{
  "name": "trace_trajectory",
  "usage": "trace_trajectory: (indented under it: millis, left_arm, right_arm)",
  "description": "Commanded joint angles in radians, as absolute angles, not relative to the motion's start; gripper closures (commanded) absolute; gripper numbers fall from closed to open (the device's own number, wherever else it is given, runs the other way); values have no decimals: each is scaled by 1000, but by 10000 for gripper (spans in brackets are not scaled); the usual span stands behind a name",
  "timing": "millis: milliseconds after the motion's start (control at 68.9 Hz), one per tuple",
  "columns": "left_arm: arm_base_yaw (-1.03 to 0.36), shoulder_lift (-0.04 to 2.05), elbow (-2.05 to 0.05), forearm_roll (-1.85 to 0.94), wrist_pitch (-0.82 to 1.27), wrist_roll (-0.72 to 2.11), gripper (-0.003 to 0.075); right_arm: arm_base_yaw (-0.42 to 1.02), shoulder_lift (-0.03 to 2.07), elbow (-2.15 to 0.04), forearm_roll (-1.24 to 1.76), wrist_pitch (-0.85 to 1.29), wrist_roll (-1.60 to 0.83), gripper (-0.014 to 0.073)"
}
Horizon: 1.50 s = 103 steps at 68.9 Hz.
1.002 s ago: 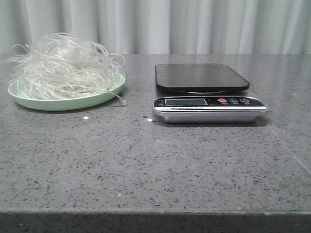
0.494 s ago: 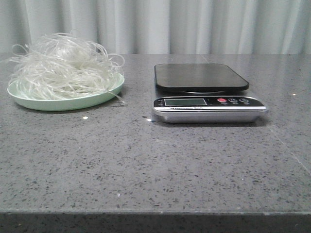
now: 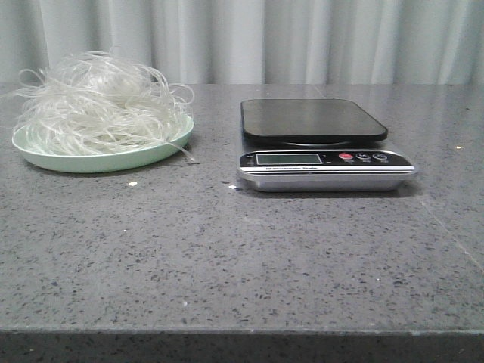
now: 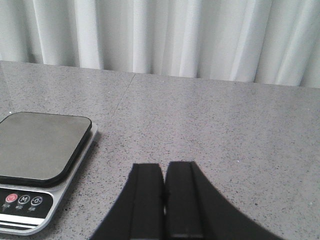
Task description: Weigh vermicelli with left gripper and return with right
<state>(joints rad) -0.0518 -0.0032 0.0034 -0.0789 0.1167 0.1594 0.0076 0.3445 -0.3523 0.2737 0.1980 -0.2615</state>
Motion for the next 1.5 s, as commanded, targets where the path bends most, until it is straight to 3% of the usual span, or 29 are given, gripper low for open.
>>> trace_trajectory:
  millis: [0,218,436,900,1481]
  left_arm:
    - [-52,-25,11,-89,32,150,583]
    - [-52,-25,11,-89,32,150,583]
    - [-52,-25,11,-89,32,150,583]
    - [-52,-25,11,-89,32,150,583]
    - [-52,-24,11,-89,32,150,583]
  right_arm:
    - [2,351,-379,268,125,-261,442]
    - [6,351,-363,259,124,-250,442]
    - [9,337,-271,81,56,0,442]
    - [6,-35,10,72,-24,0,442]
    - [6,-28,20,78,0,0,442]
